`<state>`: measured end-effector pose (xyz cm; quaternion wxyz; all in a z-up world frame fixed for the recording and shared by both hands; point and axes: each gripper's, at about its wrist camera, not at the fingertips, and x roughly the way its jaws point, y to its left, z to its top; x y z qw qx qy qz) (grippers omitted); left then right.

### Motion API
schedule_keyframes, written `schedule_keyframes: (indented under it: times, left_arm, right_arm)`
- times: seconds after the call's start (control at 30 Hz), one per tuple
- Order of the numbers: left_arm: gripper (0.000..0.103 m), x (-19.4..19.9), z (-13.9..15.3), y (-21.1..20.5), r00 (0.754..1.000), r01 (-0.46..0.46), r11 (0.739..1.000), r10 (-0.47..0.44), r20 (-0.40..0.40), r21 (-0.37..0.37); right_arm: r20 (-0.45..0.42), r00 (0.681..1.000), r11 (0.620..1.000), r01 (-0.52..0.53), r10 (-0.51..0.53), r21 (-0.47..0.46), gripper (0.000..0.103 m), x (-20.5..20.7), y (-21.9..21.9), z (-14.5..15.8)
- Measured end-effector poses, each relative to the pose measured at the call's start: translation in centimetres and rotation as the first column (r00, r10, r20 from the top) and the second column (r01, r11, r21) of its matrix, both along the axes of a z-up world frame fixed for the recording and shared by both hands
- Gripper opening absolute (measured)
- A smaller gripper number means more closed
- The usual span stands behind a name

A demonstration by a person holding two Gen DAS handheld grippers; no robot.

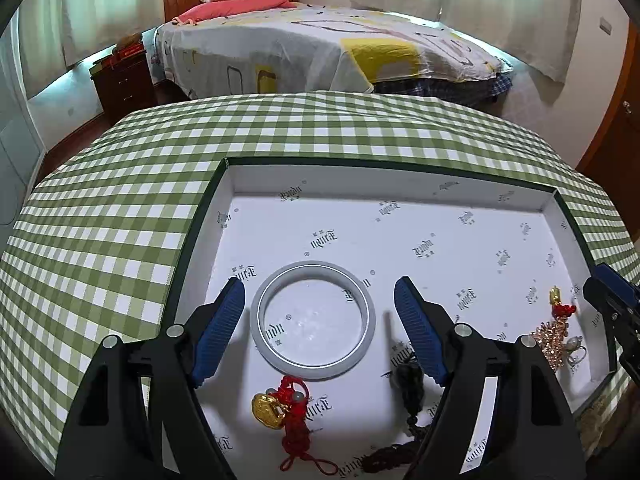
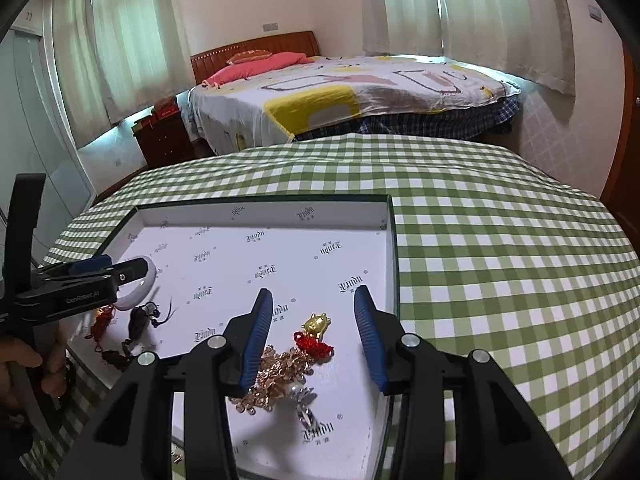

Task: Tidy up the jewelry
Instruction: 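Carry the bangle and red ornament into the green tray and open both tools, then lift both open tools out of the tray toward the remaining jewelry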

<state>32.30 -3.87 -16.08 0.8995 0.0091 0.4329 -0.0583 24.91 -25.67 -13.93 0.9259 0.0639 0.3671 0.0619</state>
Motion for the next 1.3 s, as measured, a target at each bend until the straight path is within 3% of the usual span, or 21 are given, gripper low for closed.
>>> schedule_keyframes:
  times: [0.27, 0.5, 0.67, 0.87, 1.3]
  left_arm:
    - [0.075, -2.7, 2.9, 0.8, 0.993, 0.006, 0.999, -0.001, 0.117, -0.040]
    - [0.075, -7.0, 5.9, 2.1, 0.967, -0.021, 0.998, 0.035, 0.254, -0.055]
    - [0.075, -10.2, 6.8, 3.0, 0.954, -0.043, 0.998, 0.056, 0.296, -0.049]
    - [0.075, -13.3, 6.1, 4.4, 0.958, -0.068, 0.996, 0.083, 0.275, -0.061]
    - [0.075, -18.3, 1.7, 6.7, 0.979, -0.112, 0.993, 0.115, 0.169, -0.027]
  right_arm:
    - [0.041, 0.999, 1.000, 0.012, -0.011, -0.010, 0.044, -2.0, -0.1, 1.3]
    - [0.071, 0.997, 1.000, 0.015, -0.014, -0.017, 0.044, -4.5, 0.1, 2.1]
    - [0.074, 0.997, 1.000, 0.014, -0.013, -0.019, 0.044, -6.6, 0.4, 2.0]
    - [0.071, 0.997, 1.000, 0.009, -0.007, -0.021, 0.044, -9.0, 0.8, 1.4]
    - [0.022, 1.000, 0.999, -0.015, 0.016, -0.039, 0.044, -13.3, 1.8, -1.1]
